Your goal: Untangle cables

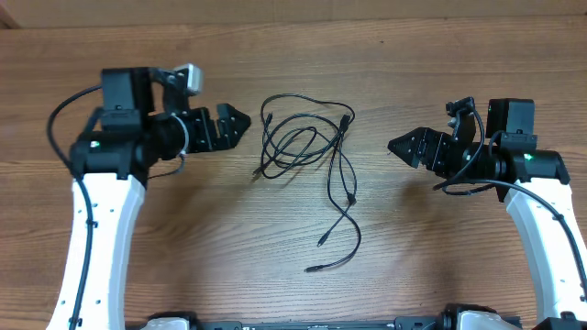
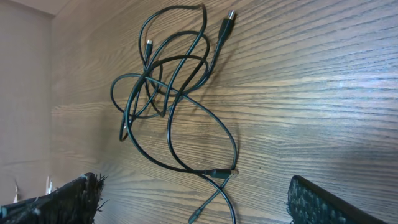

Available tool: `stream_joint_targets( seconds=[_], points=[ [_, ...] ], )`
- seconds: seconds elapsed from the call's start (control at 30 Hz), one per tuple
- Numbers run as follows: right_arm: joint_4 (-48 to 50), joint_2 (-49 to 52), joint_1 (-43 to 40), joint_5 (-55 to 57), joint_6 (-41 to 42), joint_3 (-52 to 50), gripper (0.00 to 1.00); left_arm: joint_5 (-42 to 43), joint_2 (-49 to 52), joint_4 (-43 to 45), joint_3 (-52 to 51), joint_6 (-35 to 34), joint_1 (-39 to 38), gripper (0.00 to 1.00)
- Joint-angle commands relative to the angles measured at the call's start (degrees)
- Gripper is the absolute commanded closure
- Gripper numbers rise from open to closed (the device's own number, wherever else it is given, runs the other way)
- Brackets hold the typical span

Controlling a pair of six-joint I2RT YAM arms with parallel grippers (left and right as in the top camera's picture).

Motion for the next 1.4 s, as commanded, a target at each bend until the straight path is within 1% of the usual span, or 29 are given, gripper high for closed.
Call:
stream_joint_targets(
  seconds=[0.0, 0.03, 0.17, 0.23, 0.3, 0.33, 0.5, 0.6, 0.7, 0.77, 0.83, 0.87, 0.9, 0.93, 0.97, 1.07, 1.17, 1.23, 1.3, 1.37],
  points=[
    [0.3, 0.0, -0.3, -0.5, -0.9, 0.2, 0.06, -9.8, -0.4, 0.1, 0.5, 4.8, -6.1, 0.00],
    [0.3, 0.0, -0.3, -0.5, -0.9, 0.2, 0.06, -10.4, 0.2, 0.4, 0.5, 7.0, -8.2, 0.00],
    [0.3, 0.0, -0.3, -0.5, -0.9, 0.2, 0.05, -16.5, 3.4, 1.3, 0.5, 7.4, -13.6, 0.00],
    [0.3, 0.0, -0.3, -0.5, -0.9, 0.2, 0.05, -21.2, 7.0, 2.3, 0.5, 7.9, -16.2, 0.00],
    [0.2, 0.0, -0.3, -0.5, -0.9, 0.2, 0.05, -22.5, 11.4, 4.5, 0.5, 10.8, -17.5, 0.00],
    [0.2, 0.0, -0.3, -0.5, -0.9, 0.2, 0.05, -23.6, 13.5, 5.4, 0.5, 11.0, -17.5, 0.00],
    [-0.1, 0.0, -0.3, -0.3, -1.6, 0.2, 0.05, -23.9, 19.6, 8.2, 0.5, 11.1, -17.5, 0.00],
    [-0.1, 0.0, -0.3, -0.3, -1.6, 0.2, 0.05, -22.8, 23.1, 8.6, 0.5, 11.2, -17.9, 0.04],
    [-0.1, 0.0, -0.3, -0.3, -1.6, 0.2, 0.05, -22.6, 26.5, 9.2, 0.5, 11.5, -18.7, 0.18],
    [-0.2, 0.0, -0.3, -0.3, -1.6, 0.2, 0.05, -22.6, 28.0, 9.9, 0.5, 11.4, -19.5, 0.18],
    [-0.2, 0.0, -0.3, -0.3, -1.6, 0.2, 0.06, -22.2, 28.9, 10.4, 0.5, 11.5, -20.1, 0.23],
    [-0.2, 0.0, -0.3, -0.3, -1.6, 0.2, 0.06, -22.0, 29.1, 10.7, 0.5, 11.5, -20.4, 0.33],
    [-0.3, 0.0, -0.3, -0.3, -1.6, 0.2, 0.06, -21.4, 29.2, 11.3, 0.5, 11.5, -20.7, 0.56],
    [-0.4, 0.0, -0.3, -0.3, -1.6, 0.2, 0.07, -21.0, 29.2, 11.8, 0.5, 11.4, -20.8, 0.93],
    [-0.6, 0.0, -0.3, -0.3, -1.6, 0.2, 0.07, -20.5, 29.2, 12.0, 0.5, 11.4, -20.9, 0.96],
    [-0.9, 0.0, -0.3, -0.3, -1.6, 0.2, 0.08, -14.8, 28.9, 10.7, 2.5, 12.4, -20.8, 0.96],
    [-0.9, 0.0, -0.3, -0.3, -1.6, 0.2, 0.07, -15.1, 27.1, 5.1, 8.3, 14.6, -20.7, 0.96],
    [-0.9, 0.0, -0.3, -0.1, -1.6, 0.2, 0.07, -15.0, 25.6, 0.3, 14.0, 15.6, -20.8, 0.96],
    [-0.8, 0.0, -0.3, 0.1, -1.7, 0.2, 0.06, -15.2, 22.8, -6.0, 23.4, 15.7, -21.2, 0.96],
    [-0.8, 0.0, -0.3, 0.1, -1.7, 0.2, 0.06, -15.2, 20.1, -8.5, 30.3, 15.7, -21.7, 0.96]
  ],
)
